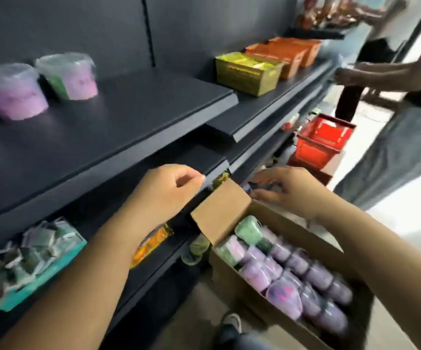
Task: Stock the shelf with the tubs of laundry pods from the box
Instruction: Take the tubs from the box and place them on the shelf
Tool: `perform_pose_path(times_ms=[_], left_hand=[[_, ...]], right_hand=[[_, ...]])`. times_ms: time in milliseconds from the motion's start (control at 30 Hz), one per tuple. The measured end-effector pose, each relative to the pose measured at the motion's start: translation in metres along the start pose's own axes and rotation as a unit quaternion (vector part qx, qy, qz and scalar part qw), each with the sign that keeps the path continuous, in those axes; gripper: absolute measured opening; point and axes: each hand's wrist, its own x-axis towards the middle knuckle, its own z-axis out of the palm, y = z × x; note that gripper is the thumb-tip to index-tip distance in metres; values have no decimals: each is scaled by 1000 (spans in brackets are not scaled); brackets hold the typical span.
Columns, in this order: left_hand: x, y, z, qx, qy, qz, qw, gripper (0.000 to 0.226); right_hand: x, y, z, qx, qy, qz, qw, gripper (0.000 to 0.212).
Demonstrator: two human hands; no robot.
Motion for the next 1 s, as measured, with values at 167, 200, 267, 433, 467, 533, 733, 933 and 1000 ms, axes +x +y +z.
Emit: perform_pose_path(times_ms=[167, 200, 267, 433, 467, 533, 733, 933, 1000], left_hand=[[10, 9, 89, 71, -125, -9, 990, 14], [14, 8, 108, 67, -167, -18, 983, 10], [22, 5, 144, 60, -253, -40, 965, 10], [43, -16, 238, 50, -346, -135, 927, 22], [46, -21, 255, 51, -355, -162, 919, 23], [50, -34, 286, 42, -364, -222, 903, 22], [63, -84, 365, 10, -346, -369, 863, 27], [74, -145, 435, 3, -314, -481, 819, 51], [78, -170, 456, -12, -298, -523, 798, 78]], right_hand=[[-73, 79, 9, 14, -11, 148, 989, 26], [-85, 97, 15, 14, -25, 177, 984, 28], [-103, 130, 27, 19, -47, 247, 968, 30], [-126, 223, 69, 70, -77, 369, 923, 29], [-127, 240, 77, 74, -89, 383, 916, 28], [-124, 271, 95, 81, -128, 392, 908, 27], [-106, 353, 163, 124, -198, 398, 887, 28], [-101, 388, 255, 249, -255, 495, 792, 43], [-105, 391, 283, 266, -277, 508, 771, 57]])
